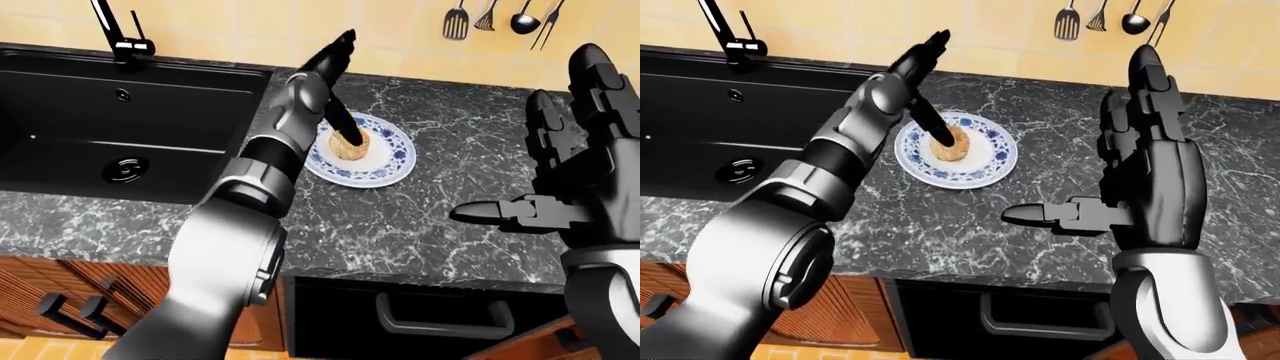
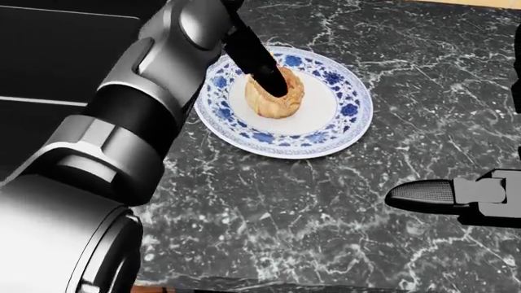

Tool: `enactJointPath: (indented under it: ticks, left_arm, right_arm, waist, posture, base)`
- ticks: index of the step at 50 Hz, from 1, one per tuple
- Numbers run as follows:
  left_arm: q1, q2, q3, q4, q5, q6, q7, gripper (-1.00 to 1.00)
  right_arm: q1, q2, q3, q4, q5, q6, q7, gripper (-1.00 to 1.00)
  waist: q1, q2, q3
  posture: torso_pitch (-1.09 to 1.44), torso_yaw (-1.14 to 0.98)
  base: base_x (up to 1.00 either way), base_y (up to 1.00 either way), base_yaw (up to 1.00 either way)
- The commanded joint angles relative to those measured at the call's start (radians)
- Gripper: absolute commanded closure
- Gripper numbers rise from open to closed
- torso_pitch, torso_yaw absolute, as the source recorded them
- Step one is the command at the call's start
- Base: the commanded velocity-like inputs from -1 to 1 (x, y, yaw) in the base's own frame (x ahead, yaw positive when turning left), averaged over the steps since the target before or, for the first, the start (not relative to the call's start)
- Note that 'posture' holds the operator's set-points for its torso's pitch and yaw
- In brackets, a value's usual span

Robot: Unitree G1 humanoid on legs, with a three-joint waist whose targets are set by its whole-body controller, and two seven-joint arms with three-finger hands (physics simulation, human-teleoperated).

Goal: Place the pastries on the plates.

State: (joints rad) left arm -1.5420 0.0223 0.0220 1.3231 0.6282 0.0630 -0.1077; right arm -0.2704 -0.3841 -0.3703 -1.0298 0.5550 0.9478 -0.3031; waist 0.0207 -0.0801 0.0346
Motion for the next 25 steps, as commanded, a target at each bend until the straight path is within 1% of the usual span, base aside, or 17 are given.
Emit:
enactJointPath:
  ticks: [1, 6, 7, 9, 10, 11, 13, 14, 17, 18, 19, 22, 24, 25]
  left_arm:
    - [-0.054, 0.017, 0.006, -0.051, -0.022, -0.014, 0.013, -1.00]
    - [-0.096, 0.056, 0.030, -0.097, -0.092, 0.005, -0.002, -1.00]
    - [-0.106, 0.069, 0.043, -0.116, -0.119, 0.005, -0.001, -1.00]
    - [-0.119, 0.085, 0.053, -0.151, -0.166, 0.014, -0.021, -1.00]
    - [-0.120, 0.090, 0.069, -0.180, -0.208, 0.032, -0.039, -1.00]
    - [-0.116, 0.096, 0.056, -0.198, -0.217, 0.039, -0.046, -1.00]
    - [-0.088, 0.119, 0.046, -0.284, -0.247, 0.081, -0.089, -1.00]
    - [-0.077, 0.125, 0.042, -0.318, -0.257, 0.100, -0.091, -1.00]
    - [0.001, 0.156, 0.036, -0.528, -0.291, 0.195, -0.141, -1.00]
    - [0.037, 0.173, 0.036, -0.623, -0.294, 0.243, -0.155, -1.00]
    - [0.068, 0.186, 0.036, -0.702, -0.297, 0.284, -0.168, -1.00]
    - [0.152, 0.220, 0.048, -0.901, -0.302, 0.386, -0.178, -1.00]
    - [0.197, 0.242, 0.048, -0.994, -0.299, 0.427, -0.190, -1.00]
    - [0.227, 0.251, 0.061, -1.065, -0.303, 0.464, -0.190, -1.00]
  right_arm:
    - [-0.018, -0.013, -0.016, -0.017, -0.008, -0.028, -0.002, -1.00]
    - [-0.022, -0.011, -0.008, -0.017, -0.014, -0.025, -0.003, -1.00]
    - [-0.025, -0.011, -0.006, -0.017, -0.014, -0.023, -0.003, -1.00]
    - [-0.031, -0.010, -0.008, -0.017, -0.016, -0.017, -0.001, -1.00]
    - [-0.031, -0.011, -0.009, -0.017, -0.017, -0.017, 0.000, -1.00]
    - [-0.031, -0.009, -0.010, -0.017, -0.017, -0.016, 0.002, -1.00]
    - [-0.031, -0.004, -0.013, -0.017, -0.027, -0.011, 0.008, -1.00]
    - [-0.032, 0.000, -0.014, -0.017, -0.031, -0.009, 0.012, -1.00]
    - [-0.036, 0.013, -0.009, -0.017, -0.066, -0.001, 0.029, -1.00]
    - [-0.037, 0.026, -0.015, -0.017, -0.073, 0.001, 0.037, -1.00]
    - [-0.035, 0.030, -0.011, -0.015, -0.094, 0.002, 0.045, -1.00]
    - [-0.038, 0.051, -0.010, -0.012, -0.133, 0.009, 0.068, -1.00]
    - [-0.038, 0.062, -0.011, -0.006, -0.158, 0.010, 0.081, -1.00]
    - [-0.037, 0.064, -0.010, -0.009, -0.171, 0.012, 0.089, -1.00]
  waist:
    - [0.001, -0.003, -0.026]
    - [0.001, 0.001, -0.025]
    - [0.001, 0.001, -0.024]
    - [0.000, 0.003, -0.023]
    - [0.000, 0.004, -0.022]
    - [0.000, 0.005, -0.022]
    - [0.000, 0.007, -0.019]
    - [0.000, 0.009, -0.018]
    - [-0.001, 0.014, -0.016]
    - [-0.002, 0.016, -0.016]
    - [-0.003, 0.019, -0.016]
    - [-0.006, 0.026, -0.014]
    - [-0.008, 0.031, -0.012]
    - [-0.008, 0.033, -0.012]
  posture:
    - [0.00, 0.00]
    - [0.00, 0.00]
    - [0.00, 0.00]
    - [0.00, 0.00]
    - [0.00, 0.00]
    - [0.00, 0.00]
    - [0.00, 0.00]
    - [0.00, 0.00]
    - [0.00, 0.00]
    - [0.00, 0.00]
    - [0.00, 0.00]
    - [0.00, 0.00]
    - [0.00, 0.00]
    - [0.00, 0.00]
  base:
    - [0.00, 0.00, 0.00]
    - [0.00, 0.00, 0.00]
    - [0.00, 0.00, 0.00]
    - [0.00, 0.00, 0.00]
    - [0.00, 0.00, 0.00]
    - [0.00, 0.00, 0.00]
    - [0.00, 0.00, 0.00]
    - [0.00, 0.00, 0.00]
    - [0.00, 0.00, 0.00]
    - [0.00, 0.00, 0.00]
    - [0.00, 0.00, 0.00]
    - [0.00, 0.00, 0.00]
    - [0.00, 0.00, 0.00]
    - [0.00, 0.00, 0.00]
